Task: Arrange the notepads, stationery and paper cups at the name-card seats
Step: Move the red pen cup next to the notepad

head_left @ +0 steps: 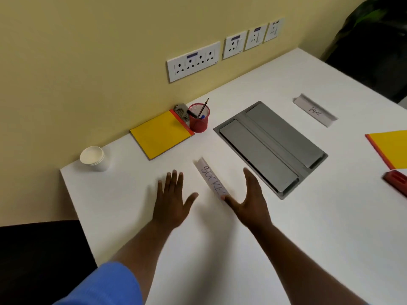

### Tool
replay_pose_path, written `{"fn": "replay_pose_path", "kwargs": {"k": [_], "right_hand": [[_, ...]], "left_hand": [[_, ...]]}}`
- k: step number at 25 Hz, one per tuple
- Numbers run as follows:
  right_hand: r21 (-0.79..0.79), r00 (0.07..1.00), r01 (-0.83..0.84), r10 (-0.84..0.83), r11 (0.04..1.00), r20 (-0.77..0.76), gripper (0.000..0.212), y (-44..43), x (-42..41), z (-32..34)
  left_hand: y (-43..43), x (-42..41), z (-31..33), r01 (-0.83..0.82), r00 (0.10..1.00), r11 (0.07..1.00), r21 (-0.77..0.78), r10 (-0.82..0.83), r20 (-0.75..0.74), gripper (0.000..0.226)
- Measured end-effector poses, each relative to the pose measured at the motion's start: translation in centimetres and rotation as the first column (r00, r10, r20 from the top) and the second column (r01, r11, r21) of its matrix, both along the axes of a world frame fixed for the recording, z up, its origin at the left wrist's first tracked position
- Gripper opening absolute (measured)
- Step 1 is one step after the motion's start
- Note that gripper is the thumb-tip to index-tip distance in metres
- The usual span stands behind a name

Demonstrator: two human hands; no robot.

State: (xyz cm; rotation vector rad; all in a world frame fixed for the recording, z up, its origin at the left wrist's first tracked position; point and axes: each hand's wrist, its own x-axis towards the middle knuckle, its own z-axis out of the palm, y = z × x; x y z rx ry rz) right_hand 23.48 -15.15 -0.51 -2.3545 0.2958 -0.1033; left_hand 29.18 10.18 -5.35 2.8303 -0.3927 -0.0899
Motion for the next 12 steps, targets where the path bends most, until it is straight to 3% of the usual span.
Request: {"fn": "replay_pose_path", "kwargs": {"k": [7, 12], "right_hand": [[-0.048, 0.997, 0.072, -0.071, 0.996, 0.023, 0.109, -1.6, -14.2, 3.7], [-0.054, 0.992, 0.125, -0.123, 0.991, 0.036, 0.11, -2.9, -25.6, 6.8]], "left_hand": [[-3.6, -13.6, 5.4, 0.161, 0.986, 0.986, 0.036, -0.159, -0.042, 0.093], [-6.2, -22.5, 9.6, 0.262, 0.965, 0.965, 0.002, -0.262, 0.006, 0.091]]}}
